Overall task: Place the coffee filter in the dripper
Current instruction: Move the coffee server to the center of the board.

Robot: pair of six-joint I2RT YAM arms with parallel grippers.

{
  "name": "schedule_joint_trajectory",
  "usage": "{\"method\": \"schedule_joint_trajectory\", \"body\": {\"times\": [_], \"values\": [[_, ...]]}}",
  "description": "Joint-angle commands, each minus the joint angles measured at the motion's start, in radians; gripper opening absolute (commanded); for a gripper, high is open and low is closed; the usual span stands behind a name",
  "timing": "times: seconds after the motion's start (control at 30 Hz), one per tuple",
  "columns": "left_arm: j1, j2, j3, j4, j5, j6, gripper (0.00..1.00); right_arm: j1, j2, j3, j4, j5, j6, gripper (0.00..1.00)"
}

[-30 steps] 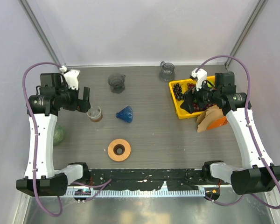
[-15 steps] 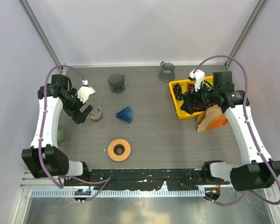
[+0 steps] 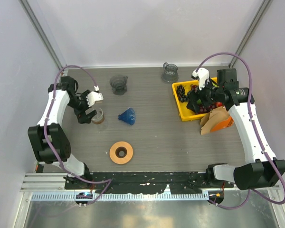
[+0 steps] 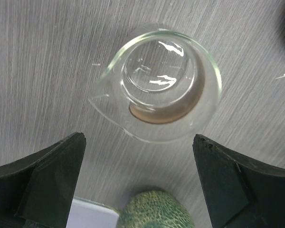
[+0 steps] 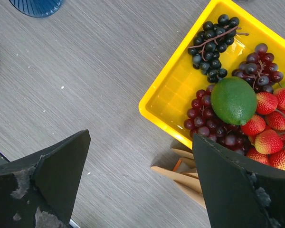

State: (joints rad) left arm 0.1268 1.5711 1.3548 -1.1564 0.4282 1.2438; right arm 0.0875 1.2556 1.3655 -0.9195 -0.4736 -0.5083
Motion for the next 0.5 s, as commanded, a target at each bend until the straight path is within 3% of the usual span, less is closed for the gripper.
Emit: {"method": "schedule_joint_trajectory", "body": {"times": [0.0, 0.2, 0.47], "values": [[0.007, 0.052, 0.050, 0.009, 0.072, 0.123, 0.99, -0.002, -0.007, 0.038, -0.013, 0.023, -0.027, 0.95], [-0.001, 0.040, 0.027, 0.031, 0.110, 0.157, 0.99, -0.002, -0.019, 0.017, -0.015, 0.023, -0.032, 0.95], [-0.061, -0.034, -0.071, 0.067, 0.135, 0.112, 0.87, -0.002, -0.012, 0.014, -0.013, 0.000, -0.027, 0.95]]}}
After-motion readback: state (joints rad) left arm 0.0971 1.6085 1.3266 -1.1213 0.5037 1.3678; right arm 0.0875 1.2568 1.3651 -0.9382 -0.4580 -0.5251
